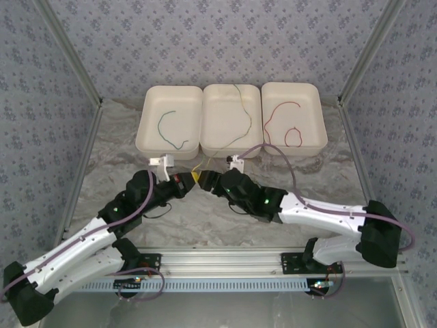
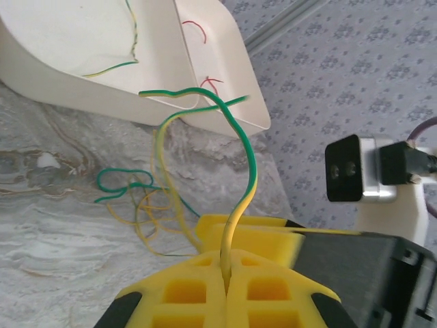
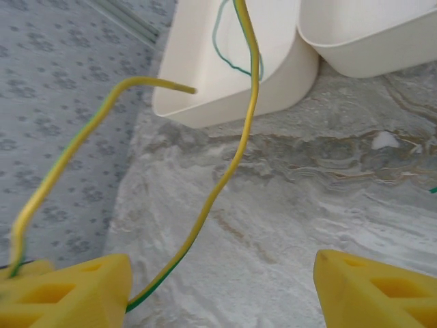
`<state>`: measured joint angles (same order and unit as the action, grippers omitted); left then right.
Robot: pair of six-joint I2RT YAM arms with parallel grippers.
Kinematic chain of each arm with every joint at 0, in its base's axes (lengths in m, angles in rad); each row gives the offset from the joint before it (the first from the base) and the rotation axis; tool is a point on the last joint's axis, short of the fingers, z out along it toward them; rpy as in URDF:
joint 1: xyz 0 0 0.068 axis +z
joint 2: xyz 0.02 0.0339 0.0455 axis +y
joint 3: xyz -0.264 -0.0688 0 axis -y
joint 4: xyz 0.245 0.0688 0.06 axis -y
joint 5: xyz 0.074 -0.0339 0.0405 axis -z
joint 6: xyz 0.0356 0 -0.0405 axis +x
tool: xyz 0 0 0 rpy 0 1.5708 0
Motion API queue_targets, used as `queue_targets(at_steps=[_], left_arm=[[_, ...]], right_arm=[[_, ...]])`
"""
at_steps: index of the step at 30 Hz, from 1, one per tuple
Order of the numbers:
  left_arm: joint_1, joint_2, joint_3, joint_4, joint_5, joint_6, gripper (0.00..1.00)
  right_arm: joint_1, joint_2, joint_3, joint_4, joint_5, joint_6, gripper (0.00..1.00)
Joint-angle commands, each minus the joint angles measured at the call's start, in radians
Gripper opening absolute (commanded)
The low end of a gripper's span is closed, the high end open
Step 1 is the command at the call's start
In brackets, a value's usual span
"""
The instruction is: Untangle the cables
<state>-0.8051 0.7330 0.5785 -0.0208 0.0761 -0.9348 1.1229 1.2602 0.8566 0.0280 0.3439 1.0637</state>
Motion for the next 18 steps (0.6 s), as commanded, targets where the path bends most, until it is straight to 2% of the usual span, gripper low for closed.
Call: queue_targets(at_steps=[1,7,12,15,18], left_arm=[[0.003,-0.013,-0.021,0.071,0.023,-0.035,0.00],[0.001,-0.028,-0.037,0.099,0.014,-0.058,0.00],[0.000,-0.017,-0.033,0.126,0.013,-0.066,0.00],[-0.006,-0.010,-0.027,0.134,0.004,-0.070,0.00],[-0.011,-0.002,-0.023,0.140,0.003,-0.068,0.00]], right_arm=[[0.001,-0.094,-0.038,0.043,0.019,0.051,0.73],[-0.067,-0.201,-0.128,0.120,-0.036,0.123,0.73],[-0.093,-0.134,-0.119,0.215,-0.110,0.190,0.70],[-0.092,-0.072,-0.104,0.262,-0.137,0.216,0.62],[-0.088,-0.019,-0.108,0.325,-0.151,0.254,0.59]])
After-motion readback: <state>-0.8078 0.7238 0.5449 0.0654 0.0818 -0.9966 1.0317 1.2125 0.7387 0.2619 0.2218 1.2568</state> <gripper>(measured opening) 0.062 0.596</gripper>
